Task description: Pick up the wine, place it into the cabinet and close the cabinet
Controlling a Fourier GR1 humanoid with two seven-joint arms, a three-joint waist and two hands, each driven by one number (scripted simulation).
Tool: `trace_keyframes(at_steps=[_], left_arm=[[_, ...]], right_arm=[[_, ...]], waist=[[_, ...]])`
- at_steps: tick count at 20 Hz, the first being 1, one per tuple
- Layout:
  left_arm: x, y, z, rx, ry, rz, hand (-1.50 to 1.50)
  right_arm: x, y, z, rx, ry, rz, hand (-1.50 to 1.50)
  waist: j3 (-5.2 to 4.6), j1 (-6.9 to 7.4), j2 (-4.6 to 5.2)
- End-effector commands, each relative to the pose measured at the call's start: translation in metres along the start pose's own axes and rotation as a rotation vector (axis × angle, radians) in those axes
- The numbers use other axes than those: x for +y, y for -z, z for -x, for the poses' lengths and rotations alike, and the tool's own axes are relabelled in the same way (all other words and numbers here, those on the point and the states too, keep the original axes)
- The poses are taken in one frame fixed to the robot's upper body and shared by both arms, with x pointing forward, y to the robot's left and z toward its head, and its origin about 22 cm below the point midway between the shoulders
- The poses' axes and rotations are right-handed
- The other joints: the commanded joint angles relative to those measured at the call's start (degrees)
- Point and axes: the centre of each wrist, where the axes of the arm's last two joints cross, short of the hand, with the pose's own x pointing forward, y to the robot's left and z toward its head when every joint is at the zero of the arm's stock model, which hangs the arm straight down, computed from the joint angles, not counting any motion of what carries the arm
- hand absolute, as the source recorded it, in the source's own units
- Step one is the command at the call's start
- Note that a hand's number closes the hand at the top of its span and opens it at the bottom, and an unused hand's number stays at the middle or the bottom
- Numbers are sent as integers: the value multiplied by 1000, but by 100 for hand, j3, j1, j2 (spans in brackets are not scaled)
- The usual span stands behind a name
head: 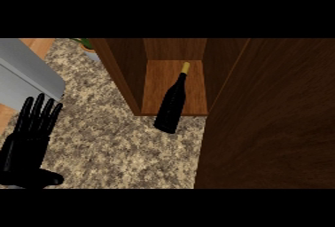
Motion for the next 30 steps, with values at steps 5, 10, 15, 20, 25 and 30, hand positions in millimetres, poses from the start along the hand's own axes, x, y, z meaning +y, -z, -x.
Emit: trace_keyframes(at_steps=[5,10,15,20,25,30], left_arm=[[16,9,-16,-3,2,55,-150],[30,11,-24,-13,5,33,-150],[27,13,-28,-5,-14,66,-150],[30,13,-31,0,-12,72,-150],[44,5,-40,21,-6,60,-150],[50,-6,-33,19,-1,18,-150]], right_arm=[[13,9,-39,-176,173,-29,150],[15,19,-32,-178,201,-50,150],[11,40,-26,-175,179,-54,150],[9,78,-20,-154,139,-50,150],[19,137,-39,-170,141,-29,150],[27,212,-63,-124,136,-25,150]], waist=[[-12,122,40],[-18,203,64],[-24,377,85],[-24,476,79],[-23,412,21],[8,231,34]])
